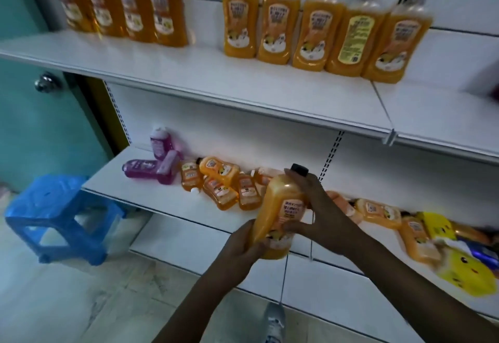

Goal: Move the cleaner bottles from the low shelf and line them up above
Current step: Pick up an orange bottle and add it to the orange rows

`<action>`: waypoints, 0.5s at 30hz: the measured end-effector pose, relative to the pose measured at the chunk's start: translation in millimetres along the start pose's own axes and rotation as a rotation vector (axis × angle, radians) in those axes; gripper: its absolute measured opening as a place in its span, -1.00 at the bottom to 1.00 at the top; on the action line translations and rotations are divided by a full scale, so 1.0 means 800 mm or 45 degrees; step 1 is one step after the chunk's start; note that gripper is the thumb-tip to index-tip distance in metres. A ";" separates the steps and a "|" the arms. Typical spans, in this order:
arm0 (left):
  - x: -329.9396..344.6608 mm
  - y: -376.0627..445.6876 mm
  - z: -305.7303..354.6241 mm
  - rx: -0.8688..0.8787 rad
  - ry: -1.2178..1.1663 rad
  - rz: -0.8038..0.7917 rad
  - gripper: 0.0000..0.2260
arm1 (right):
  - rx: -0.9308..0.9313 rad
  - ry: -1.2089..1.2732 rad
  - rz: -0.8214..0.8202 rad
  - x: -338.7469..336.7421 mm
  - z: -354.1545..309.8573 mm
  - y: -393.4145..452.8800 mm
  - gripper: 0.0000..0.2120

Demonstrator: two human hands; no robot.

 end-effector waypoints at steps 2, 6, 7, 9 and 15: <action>0.001 -0.031 0.030 0.039 -0.040 -0.001 -0.61 | -0.073 0.000 0.069 -0.017 -0.049 -0.017 -0.13; 0.013 -0.065 0.081 0.217 0.005 -0.079 -0.46 | -0.128 -0.088 0.202 -0.065 -0.111 -0.045 -0.13; 0.016 -0.070 0.093 0.288 0.049 -0.089 -0.40 | -0.141 -0.112 0.223 -0.077 -0.123 -0.049 -0.13; 0.023 -0.078 0.119 0.385 0.177 -0.071 -0.27 | -0.169 -0.153 0.238 -0.097 -0.146 -0.053 -0.13; 0.024 -0.067 0.193 0.625 0.369 0.092 0.01 | -0.275 -0.354 0.352 -0.131 -0.202 -0.027 -0.15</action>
Point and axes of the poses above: each hand's wrist, its own y-axis towards the middle knuckle, its own x-axis out of the palm, z = x × y, the point moved 4 cm from there along y, towards the middle knuckle, and after that the axes turned 8 degrees about -y, right-handed, at the moved point
